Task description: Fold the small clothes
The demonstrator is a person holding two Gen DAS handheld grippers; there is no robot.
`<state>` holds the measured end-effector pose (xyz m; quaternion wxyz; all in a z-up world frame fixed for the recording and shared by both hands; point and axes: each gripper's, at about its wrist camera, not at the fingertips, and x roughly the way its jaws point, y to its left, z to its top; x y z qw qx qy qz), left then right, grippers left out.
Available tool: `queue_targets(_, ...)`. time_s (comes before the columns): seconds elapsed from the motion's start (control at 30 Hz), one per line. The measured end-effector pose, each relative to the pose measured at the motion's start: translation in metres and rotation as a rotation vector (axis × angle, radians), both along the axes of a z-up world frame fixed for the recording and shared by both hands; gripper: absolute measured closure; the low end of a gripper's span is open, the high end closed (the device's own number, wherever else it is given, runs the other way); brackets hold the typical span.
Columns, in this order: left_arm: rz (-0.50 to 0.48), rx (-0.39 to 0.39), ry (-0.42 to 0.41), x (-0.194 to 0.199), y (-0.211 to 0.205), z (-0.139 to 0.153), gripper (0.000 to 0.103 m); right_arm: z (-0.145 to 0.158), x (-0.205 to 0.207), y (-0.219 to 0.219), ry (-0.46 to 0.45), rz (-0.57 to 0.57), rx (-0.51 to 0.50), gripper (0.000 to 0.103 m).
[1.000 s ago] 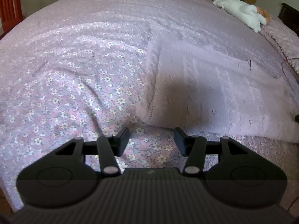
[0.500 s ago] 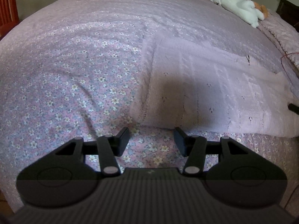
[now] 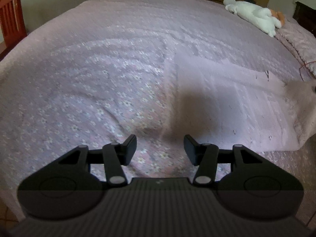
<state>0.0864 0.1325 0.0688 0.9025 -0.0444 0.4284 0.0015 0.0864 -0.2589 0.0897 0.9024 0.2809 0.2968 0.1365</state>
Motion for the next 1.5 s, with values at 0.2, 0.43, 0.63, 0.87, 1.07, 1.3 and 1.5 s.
queue_targets(0.2,0.027,-0.002,-0.011,-0.001,0.018,0.006,0.048,0.039,0.015,0.055,-0.054,0.107,-0.026,0.075)
queue_targets(0.43,0.050,-0.015,-0.021,-0.005,0.034,0.007,0.048,0.064,0.036,0.140,-0.074,0.258,-0.111,0.075)
queue_targets(0.63,0.066,-0.016,-0.021,-0.005,0.045,0.005,0.048,0.047,0.051,0.213,-0.011,0.383,-0.188,0.075)
queue_targets(0.87,0.079,-0.013,-0.024,-0.005,0.055,0.003,0.048,-0.003,0.051,0.276,0.084,0.479,-0.267,0.074)
queue_targets(1.07,0.064,-0.013,-0.052,0.001,0.056,0.010,0.048,-0.016,0.038,0.281,0.063,0.492,-0.217,0.044)
queue_targets(1.3,-0.003,-0.047,-0.119,0.018,0.038,0.032,0.048,0.011,0.010,0.250,-0.007,0.490,-0.154,0.036)
queue_targets(1.5,-0.087,-0.033,-0.166,0.035,0.007,0.044,0.038,0.019,-0.002,0.200,-0.030,0.362,-0.181,0.035)
